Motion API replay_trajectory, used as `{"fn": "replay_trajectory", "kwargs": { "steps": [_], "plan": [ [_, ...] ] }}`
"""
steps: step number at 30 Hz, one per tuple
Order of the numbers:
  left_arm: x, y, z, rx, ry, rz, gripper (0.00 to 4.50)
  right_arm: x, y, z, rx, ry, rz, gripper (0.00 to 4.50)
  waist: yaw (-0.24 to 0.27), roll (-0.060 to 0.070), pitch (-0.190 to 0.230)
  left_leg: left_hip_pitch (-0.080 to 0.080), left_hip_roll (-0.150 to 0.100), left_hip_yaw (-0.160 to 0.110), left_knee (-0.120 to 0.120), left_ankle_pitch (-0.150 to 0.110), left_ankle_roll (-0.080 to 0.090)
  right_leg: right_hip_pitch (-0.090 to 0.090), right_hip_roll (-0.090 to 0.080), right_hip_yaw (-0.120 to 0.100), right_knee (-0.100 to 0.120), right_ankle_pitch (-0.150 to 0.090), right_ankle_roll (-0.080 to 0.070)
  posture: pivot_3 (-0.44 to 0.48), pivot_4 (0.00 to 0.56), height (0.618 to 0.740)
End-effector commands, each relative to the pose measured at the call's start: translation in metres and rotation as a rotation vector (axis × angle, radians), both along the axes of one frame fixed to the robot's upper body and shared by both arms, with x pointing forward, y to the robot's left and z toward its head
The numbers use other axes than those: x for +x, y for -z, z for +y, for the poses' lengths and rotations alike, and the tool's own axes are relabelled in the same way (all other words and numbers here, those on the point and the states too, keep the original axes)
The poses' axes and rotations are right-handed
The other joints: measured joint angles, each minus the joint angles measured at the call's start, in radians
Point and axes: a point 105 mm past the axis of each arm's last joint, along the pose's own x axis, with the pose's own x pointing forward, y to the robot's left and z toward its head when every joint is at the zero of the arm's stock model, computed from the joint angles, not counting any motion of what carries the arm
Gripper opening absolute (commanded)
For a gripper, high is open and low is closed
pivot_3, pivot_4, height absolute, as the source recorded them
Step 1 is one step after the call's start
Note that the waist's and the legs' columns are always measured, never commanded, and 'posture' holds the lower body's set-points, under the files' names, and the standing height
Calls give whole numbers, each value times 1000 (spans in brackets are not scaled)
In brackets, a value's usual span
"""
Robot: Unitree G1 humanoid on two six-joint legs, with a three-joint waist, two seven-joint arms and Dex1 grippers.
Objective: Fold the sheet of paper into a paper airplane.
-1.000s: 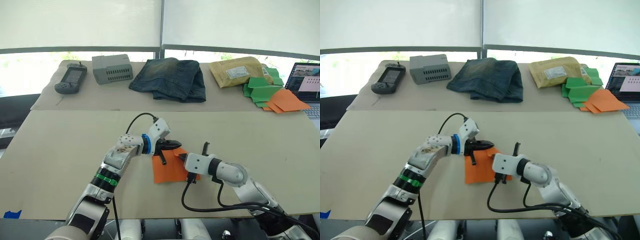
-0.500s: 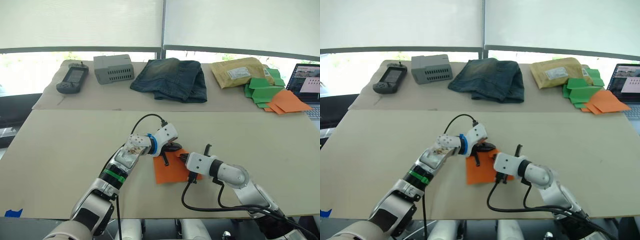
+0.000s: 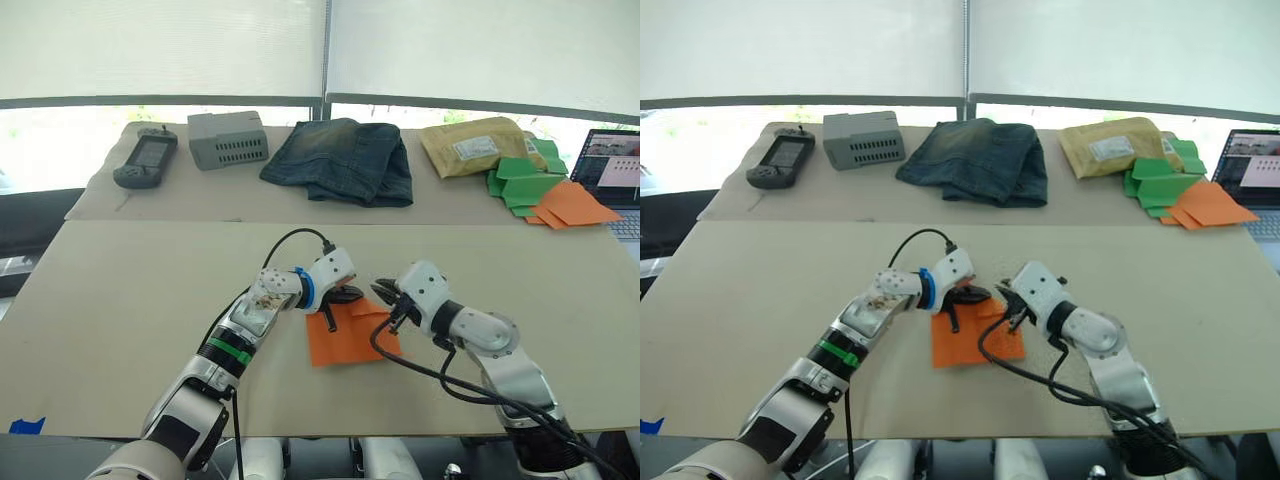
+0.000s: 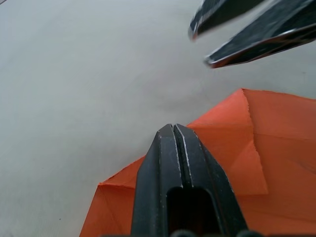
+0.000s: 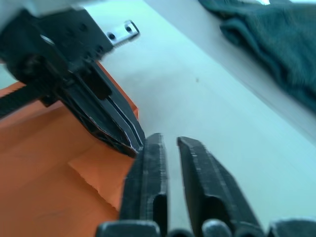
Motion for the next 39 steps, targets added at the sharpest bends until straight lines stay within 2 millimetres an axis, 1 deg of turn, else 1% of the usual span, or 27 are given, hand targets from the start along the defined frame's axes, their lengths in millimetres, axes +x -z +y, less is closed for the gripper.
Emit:
{"fn": "replay_trajectory", "kwargs": {
  "steps": [1,6,9,11,13,15,18,21,24,26,28,30,32,34,39],
  "plan": [
    [0,5,3,23,-5,9,0,-1,13,-7,20,53,44,9,0,0,0,0,0,0,0,0,0,0,0,0,0,0,0,0,150,722],
    [0,4,4,18,-3,12,0,1,26,-4,15,62,88,9,-6,0,0,0,0,-1,0,0,0,0,-1,1,-1,0,1,0,150,722],
    [0,3,4,15,-3,11,0,-3,32,-5,9,67,121,9,-6,0,0,1,0,-2,0,0,0,1,0,1,0,0,1,0,150,722],
    [1,3,5,11,-9,12,0,-7,39,-11,-10,74,150,9,-6,0,0,1,0,-2,0,0,0,1,0,0,0,0,1,0,150,722],
    [2,2,7,7,-18,13,0,-14,43,-21,-25,97,181,9,-5,0,0,1,0,-2,0,0,0,1,0,0,0,0,1,0,150,722],
    [1,2,7,3,-22,15,0,-17,43,-30,-35,117,191,9,-2,0,0,1,0,-2,0,0,0,1,0,0,-1,0,1,0,150,722],
    [0,1,7,-1,-22,16,0,-20,39,-35,-26,133,193,9,-2,0,0,0,0,-2,0,0,0,1,-1,1,-2,0,2,0,150,722],
    [-1,3,10,-4,-29,23,0,-20,28,-37,-1,132,171,9,-3,0,0,1,0,-2,0,0,0,2,-1,1,-1,0,2,0,150,722],
    [-3,4,11,-5,-36,25,0,-18,16,-35,19,123,136,9,-5,0,0,1,0,-3,0,0,0,1,0,1,-1,0,2,0,150,722],
    [-3,4,12,-5,-42,28,0,-11,2,-27,44,102,87,9,-5,0,0,1,0,-3,0,0,0,1,0,1,-1,0,2,0,150,722],
    [-4,5,13,-6,-45,29,0,-5,-8,-18,63,82,55,9,-8,0,0,0,0,-3,0,0,0,0,0,1,-1,0,2,0,150,722],
    [-4,5,13,-8,-48,30,0,-2,-10,-9,74,61,55,9,-9,0,0,1,0,-4,0,0,0,0,0,1,-1,0,2,0,150,722],
    [-4,4,13,-9,-53,29,0,-1,-4,0,85,46,79,9,-7,0,0,1,0,-4,0,0,0,0,0,1,-1,0,2,0,150,722],
    [-2,3,14,-9,-60,25,0,-2,9,6,79,39,122,9,-5,0,0,1,1,-3,-1,0,0,0,0,0,-1,-1,1,0,150,722],
    [5,0,19,-21,-101,13,0,-4,30,9,66,48,182,9,-5,0,0,-1,0,-3,-2,0,0,0,-1,1,-2,-1,1,0,150,722]
  ]
}}
